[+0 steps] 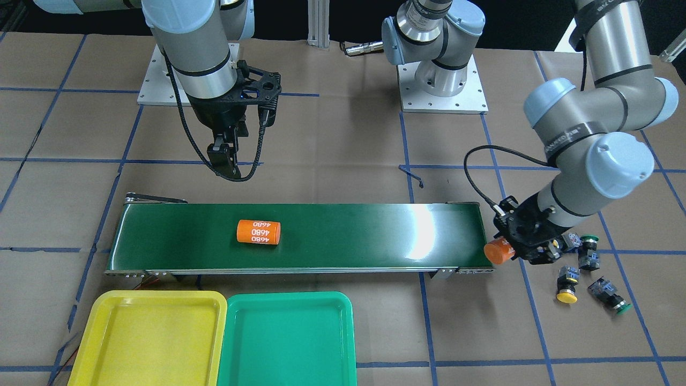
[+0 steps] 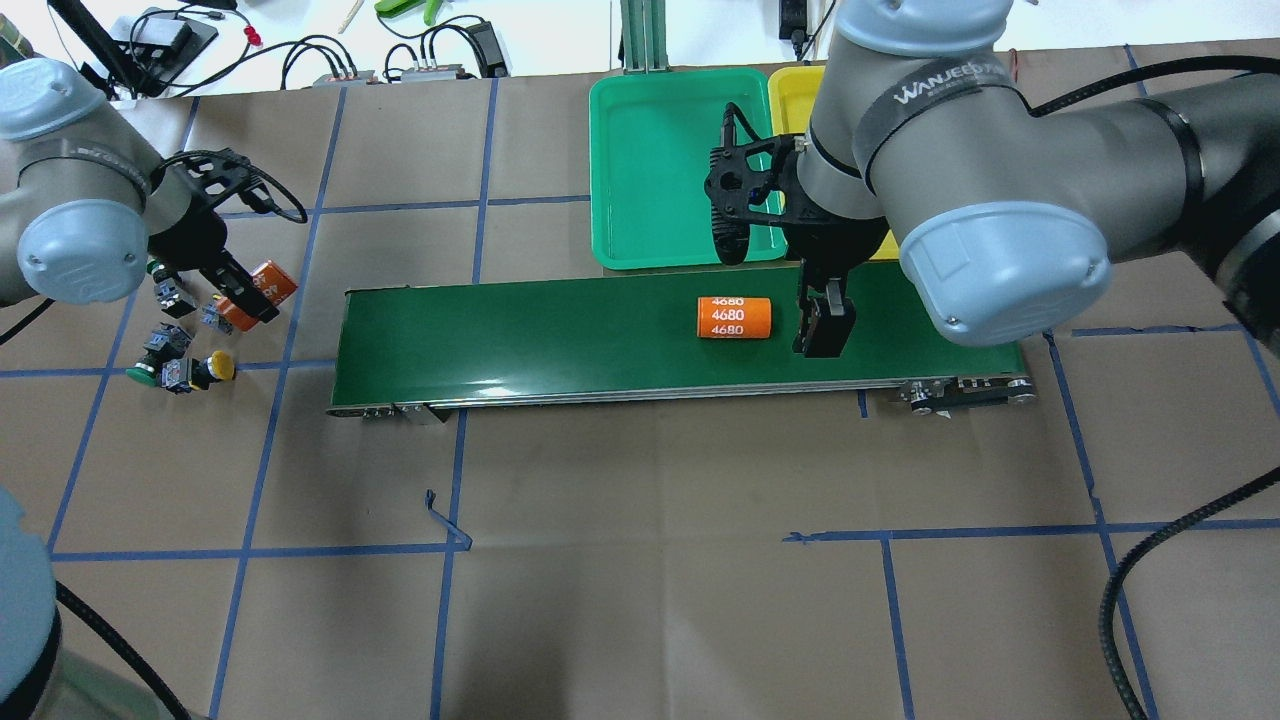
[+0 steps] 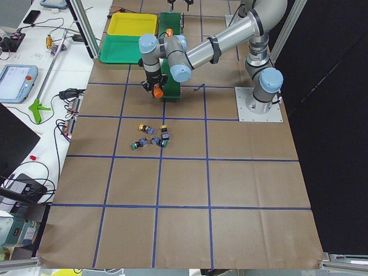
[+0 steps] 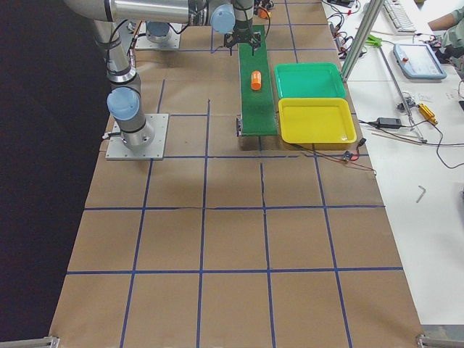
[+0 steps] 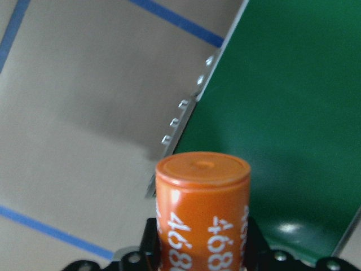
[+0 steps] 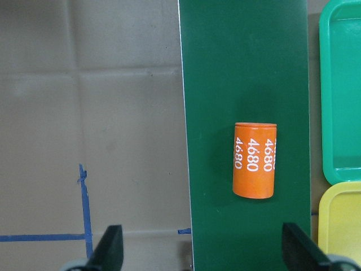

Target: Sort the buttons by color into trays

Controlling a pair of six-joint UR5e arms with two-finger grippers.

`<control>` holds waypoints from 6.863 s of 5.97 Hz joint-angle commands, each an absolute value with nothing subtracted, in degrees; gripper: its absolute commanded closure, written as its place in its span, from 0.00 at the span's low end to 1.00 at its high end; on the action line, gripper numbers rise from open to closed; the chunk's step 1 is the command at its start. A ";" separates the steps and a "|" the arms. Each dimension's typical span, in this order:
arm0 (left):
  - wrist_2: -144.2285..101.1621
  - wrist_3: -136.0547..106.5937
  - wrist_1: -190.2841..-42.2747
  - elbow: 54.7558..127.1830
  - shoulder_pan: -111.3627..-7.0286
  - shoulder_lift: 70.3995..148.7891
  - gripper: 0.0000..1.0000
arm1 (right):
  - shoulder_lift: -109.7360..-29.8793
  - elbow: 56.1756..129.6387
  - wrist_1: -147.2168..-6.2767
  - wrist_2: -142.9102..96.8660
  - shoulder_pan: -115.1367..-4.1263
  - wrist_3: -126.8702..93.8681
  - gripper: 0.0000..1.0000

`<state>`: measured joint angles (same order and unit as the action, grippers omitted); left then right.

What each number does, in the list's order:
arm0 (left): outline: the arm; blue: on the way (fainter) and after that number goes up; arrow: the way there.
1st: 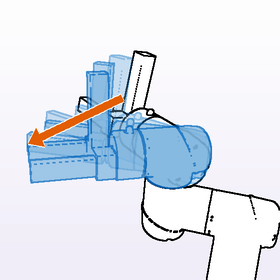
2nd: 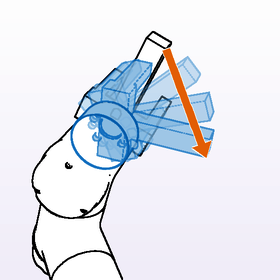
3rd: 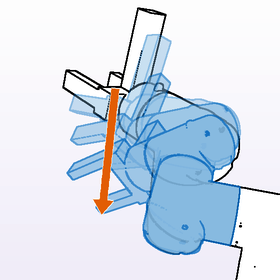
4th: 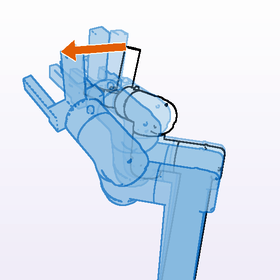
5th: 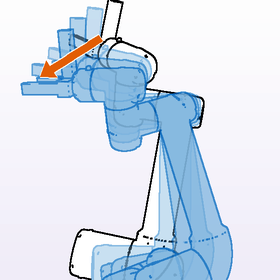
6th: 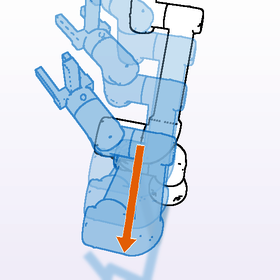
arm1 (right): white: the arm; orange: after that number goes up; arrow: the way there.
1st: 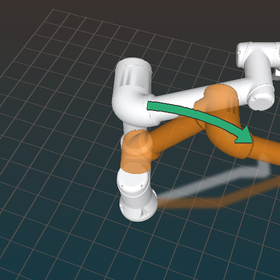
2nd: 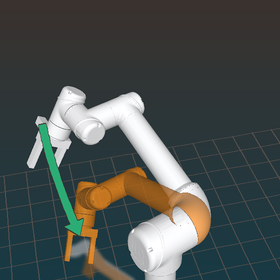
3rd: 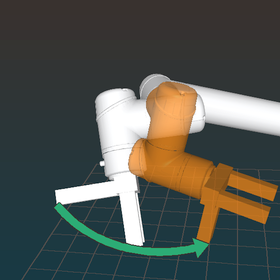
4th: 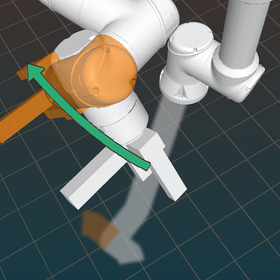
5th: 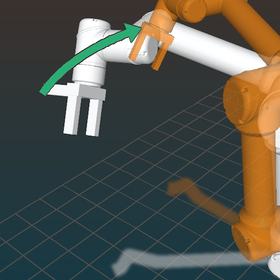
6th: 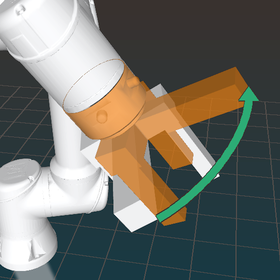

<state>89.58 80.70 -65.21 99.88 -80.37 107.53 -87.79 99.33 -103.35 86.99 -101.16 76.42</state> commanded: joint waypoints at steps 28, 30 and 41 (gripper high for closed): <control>90.09 91.67 -66.29 104.22 -89.03 108.10 1.00 | -86.48 91.49 -95.19 85.96 -98.17 81.04 0.00; 90.09 91.41 -65.74 104.50 -88.60 106.80 0.33 | -86.48 91.58 -95.19 85.87 -98.26 81.04 0.00; 90.88 57.92 -55.72 92.11 -62.23 124.36 0.75 | -70.42 91.76 -114.86 85.52 -109.94 68.91 0.00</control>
